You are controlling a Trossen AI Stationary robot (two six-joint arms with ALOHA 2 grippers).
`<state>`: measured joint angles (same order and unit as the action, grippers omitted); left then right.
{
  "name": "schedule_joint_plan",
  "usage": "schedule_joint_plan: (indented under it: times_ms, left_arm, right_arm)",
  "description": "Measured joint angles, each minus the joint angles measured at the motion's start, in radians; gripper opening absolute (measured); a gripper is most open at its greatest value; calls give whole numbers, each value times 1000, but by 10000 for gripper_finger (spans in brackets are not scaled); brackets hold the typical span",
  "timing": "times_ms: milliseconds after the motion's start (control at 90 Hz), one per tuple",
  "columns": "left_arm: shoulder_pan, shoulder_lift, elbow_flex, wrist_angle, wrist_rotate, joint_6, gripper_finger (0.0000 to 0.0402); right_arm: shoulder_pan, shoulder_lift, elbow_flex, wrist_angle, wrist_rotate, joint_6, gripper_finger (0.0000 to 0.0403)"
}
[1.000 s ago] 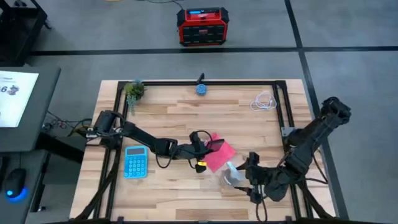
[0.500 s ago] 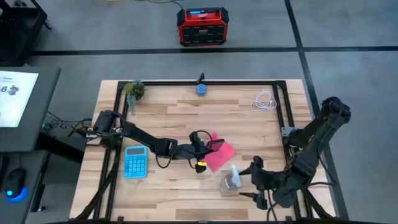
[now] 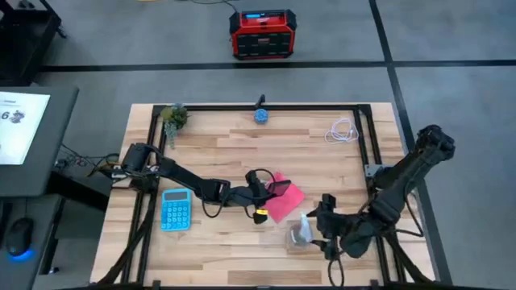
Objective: Apply microfiber cloth
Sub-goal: Spray the black cellphone with the transparent spray bottle
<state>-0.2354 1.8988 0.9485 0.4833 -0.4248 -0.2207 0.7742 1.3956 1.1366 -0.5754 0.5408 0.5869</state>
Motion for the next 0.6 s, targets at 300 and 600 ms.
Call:
schedule_joint_plan:
  times_ms: [300,600]
  left_arm:
    - [-1,0,0,0,0,-1,13]
    - [-20,0,0,77,0,40,13]
  right_arm:
    - [-18,9,0,42,-17,-81,331]
    - [-26,88,-1,87,-13,-175,331]
